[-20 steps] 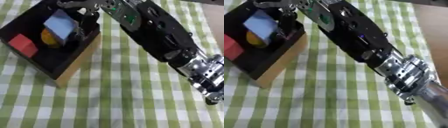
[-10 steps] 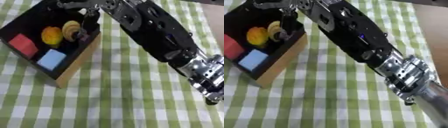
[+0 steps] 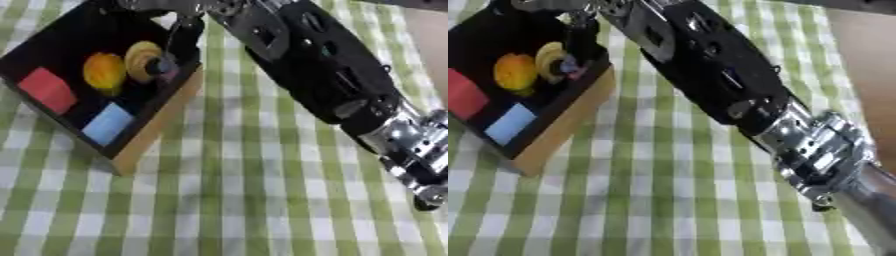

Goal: Pick up objects on the table and place them in the box.

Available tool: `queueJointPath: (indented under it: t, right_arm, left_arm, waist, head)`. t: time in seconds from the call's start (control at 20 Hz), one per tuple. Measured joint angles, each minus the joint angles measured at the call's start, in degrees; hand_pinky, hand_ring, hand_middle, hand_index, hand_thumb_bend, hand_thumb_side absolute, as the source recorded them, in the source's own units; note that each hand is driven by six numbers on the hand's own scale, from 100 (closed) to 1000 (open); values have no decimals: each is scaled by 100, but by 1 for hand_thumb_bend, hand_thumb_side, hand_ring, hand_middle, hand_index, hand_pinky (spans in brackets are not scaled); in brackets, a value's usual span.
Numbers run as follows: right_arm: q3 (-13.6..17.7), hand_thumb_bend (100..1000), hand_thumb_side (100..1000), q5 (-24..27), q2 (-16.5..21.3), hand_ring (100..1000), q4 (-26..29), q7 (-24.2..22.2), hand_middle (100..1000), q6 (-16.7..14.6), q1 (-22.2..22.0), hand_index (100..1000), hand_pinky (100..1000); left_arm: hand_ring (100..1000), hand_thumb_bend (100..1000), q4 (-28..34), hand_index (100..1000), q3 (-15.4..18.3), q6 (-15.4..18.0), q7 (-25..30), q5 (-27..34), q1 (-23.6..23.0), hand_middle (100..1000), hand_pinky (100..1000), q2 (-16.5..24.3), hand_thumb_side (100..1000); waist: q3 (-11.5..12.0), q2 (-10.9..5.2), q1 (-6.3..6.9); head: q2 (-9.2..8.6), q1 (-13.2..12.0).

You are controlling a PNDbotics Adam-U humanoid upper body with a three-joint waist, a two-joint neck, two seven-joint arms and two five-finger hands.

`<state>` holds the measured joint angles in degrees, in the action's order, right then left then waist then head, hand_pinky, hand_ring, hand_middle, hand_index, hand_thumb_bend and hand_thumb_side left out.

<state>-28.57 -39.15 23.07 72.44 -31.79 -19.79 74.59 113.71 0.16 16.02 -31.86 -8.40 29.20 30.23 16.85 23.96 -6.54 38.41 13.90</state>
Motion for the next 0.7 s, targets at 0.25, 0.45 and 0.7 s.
queueJointPath:
  t: [0.25, 0.45, 0.7]
  right_arm:
    - [270, 364, 100, 121, 447, 882, 157, 80, 693, 265, -115, 897, 873]
    - [525, 340, 104, 184, 823, 886, 182, 85, 704, 424, -277, 896, 874]
    - [778, 345, 136, 241, 1237, 893, 199, 91, 719, 548, -542, 896, 877]
  left_arm:
    - [794, 351, 0, 812, 3, -29, -17, 0, -53, 757, 787, 0, 686]
    - [794, 349, 0, 812, 4, -42, -29, -3, -96, 757, 787, 1, 687]
    - [794, 346, 0, 813, 6, -58, -44, -24, -115, 758, 787, 4, 689]
  waist:
    - [-97, -26, 37]
    - [-150, -30, 87]
    - [-206, -30, 128]
  head:
    - [38, -73]
    - [39, -128]
    - [39, -196]
